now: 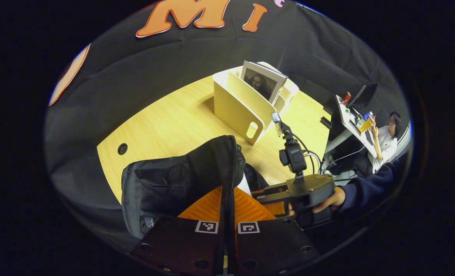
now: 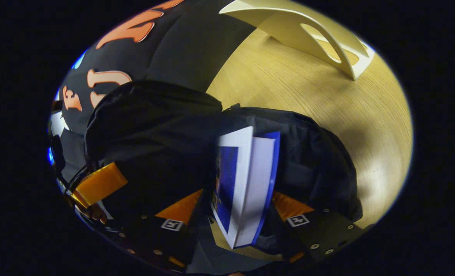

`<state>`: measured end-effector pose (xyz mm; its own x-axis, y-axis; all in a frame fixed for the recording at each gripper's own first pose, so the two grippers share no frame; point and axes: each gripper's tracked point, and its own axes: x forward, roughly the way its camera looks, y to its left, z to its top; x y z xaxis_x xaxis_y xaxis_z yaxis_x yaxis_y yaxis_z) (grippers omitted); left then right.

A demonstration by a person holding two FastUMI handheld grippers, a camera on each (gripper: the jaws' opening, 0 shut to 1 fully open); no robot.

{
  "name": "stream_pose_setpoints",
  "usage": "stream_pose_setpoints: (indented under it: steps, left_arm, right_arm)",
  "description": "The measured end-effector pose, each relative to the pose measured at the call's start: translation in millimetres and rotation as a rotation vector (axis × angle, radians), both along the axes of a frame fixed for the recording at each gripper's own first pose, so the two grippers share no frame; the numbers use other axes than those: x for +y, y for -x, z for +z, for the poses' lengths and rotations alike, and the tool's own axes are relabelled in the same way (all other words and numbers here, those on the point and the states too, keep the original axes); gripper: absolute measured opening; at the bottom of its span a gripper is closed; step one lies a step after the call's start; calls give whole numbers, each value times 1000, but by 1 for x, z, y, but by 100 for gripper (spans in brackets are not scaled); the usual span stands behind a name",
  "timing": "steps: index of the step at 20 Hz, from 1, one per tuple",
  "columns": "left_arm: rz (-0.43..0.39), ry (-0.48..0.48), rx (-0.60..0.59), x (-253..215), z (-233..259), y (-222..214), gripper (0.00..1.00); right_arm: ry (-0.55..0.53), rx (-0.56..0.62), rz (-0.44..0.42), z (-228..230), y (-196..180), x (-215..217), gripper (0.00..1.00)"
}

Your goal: Open the schoolbag, grab two books from the bookshelf and put them into the schoolbag.

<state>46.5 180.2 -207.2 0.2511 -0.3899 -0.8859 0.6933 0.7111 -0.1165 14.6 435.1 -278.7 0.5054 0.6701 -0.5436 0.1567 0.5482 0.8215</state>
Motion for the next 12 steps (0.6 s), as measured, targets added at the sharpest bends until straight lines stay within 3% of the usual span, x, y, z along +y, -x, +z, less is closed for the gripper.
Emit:
stream_pose_setpoints:
  steps: [7,12]
  left_arm:
    - [14,-7,-11,0,-12,11,5]
    - [21,-10,-17,0,-16,12,5]
  right_arm:
    - [310,-58,37,-1,9,-84,98]
    - [417,-79,13,21,13,-146,98]
